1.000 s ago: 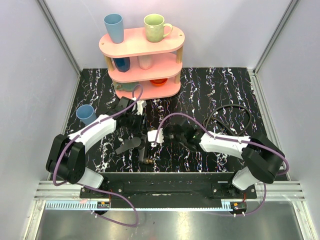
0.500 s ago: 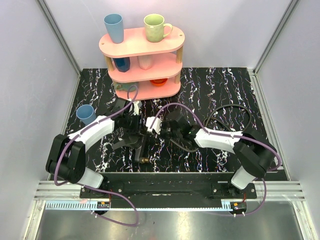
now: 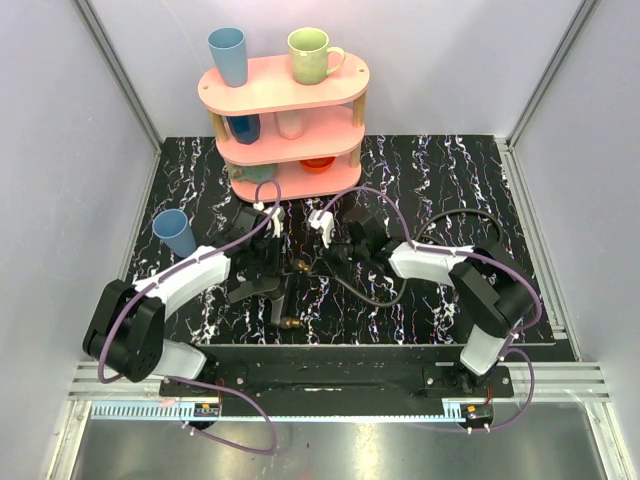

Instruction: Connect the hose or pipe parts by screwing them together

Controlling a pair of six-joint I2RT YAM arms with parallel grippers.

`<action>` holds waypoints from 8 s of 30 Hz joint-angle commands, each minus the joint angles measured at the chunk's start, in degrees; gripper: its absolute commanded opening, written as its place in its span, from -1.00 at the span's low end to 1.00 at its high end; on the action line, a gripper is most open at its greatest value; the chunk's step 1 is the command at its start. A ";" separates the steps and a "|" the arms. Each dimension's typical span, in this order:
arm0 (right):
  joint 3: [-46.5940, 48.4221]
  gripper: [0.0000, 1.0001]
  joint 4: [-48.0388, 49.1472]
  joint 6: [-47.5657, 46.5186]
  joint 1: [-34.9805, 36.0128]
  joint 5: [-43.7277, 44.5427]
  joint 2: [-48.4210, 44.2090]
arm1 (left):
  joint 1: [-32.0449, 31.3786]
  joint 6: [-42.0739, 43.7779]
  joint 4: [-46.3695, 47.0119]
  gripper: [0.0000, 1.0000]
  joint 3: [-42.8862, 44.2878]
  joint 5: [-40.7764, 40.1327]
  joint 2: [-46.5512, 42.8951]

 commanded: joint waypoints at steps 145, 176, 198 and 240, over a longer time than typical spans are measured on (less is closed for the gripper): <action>-3.65 -1.00 12.61 -11.19 7.03 16.16 -8.21 | 1.38 -4.37 5.81 -1.00 3.40 11.05 1.87; 1.90 -0.14 20.00 50.99 -3.08 -7.68 1.64 | 1.91 -7.18 7.93 -1.00 -2.67 -2.15 -11.41; -5.83 0.60 4.95 -31.79 4.30 6.03 -16.91 | 5.87 0.37 -4.46 -1.00 5.85 11.04 -3.24; 0.67 -1.00 13.82 7.11 9.76 13.69 0.14 | 5.95 -8.67 14.95 -1.00 -2.66 14.21 -4.90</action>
